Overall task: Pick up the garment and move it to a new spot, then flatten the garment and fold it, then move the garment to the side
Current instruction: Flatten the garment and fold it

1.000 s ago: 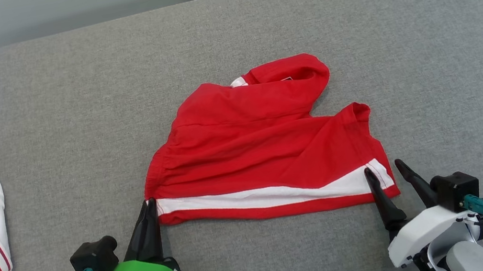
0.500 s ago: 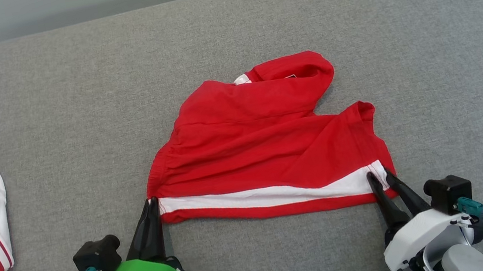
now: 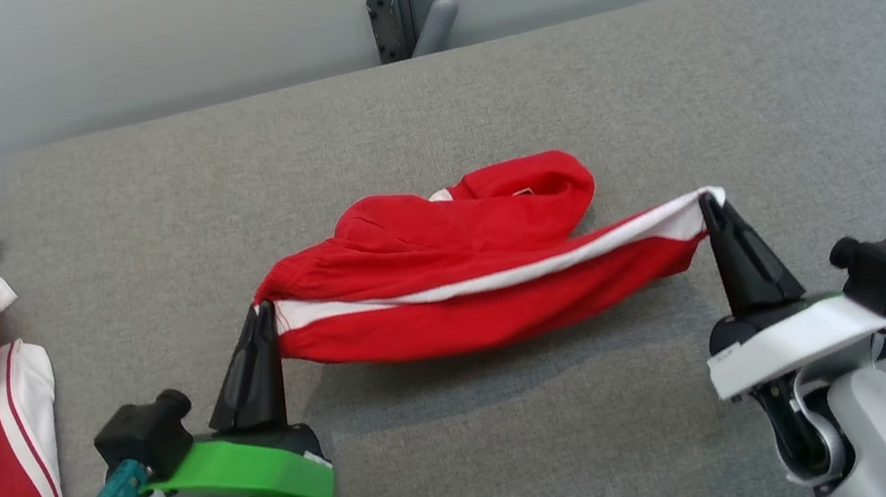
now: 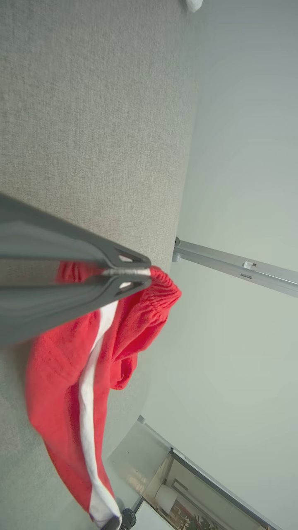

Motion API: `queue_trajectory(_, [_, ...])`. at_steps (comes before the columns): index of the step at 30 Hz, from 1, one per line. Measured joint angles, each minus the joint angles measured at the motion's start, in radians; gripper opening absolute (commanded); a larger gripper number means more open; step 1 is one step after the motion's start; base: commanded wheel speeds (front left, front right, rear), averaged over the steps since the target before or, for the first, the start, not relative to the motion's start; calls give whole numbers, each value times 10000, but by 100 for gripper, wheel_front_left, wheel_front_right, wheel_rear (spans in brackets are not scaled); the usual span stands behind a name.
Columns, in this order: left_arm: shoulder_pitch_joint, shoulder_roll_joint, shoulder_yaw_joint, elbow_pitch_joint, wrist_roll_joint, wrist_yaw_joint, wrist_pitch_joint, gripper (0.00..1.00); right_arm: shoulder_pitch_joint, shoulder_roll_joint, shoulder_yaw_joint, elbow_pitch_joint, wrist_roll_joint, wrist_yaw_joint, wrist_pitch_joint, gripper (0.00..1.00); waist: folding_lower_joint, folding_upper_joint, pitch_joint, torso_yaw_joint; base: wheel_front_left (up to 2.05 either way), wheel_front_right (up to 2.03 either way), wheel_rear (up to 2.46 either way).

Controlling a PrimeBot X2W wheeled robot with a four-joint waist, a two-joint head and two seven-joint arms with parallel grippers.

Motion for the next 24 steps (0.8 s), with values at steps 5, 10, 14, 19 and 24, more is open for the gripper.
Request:
queue_trajectory(5, [-1721,1352,-1661,88,-2127,0,765,0,-1250,-169,-370,-897,508,0,0,0,0,0,-931,36,0,0,0])
queue_trajectory(10, [-3268,2529,-2006,-550,-3668,0,2167,0,-2114,-384,-508,-1212,892,-2,0,0,0,0,-1449,97,0,0,0])
queue_trajectory(14, [-4652,3329,-1745,-1028,-5313,-2,4027,0,-2950,-867,-527,-1342,1060,0,0,0,0,0,-1773,256,0,0,0])
queue_trajectory(19, [-5414,3476,-1707,-838,-6115,84,5381,0,-3692,-1289,-240,-658,953,2,0,0,0,0,-1498,368,0,0,0])
queue_trajectory(24, [-6188,3304,-1979,-46,-6021,232,5850,0,-5156,-1555,316,639,796,2,245,0,0,0,-812,442,0,0,0])
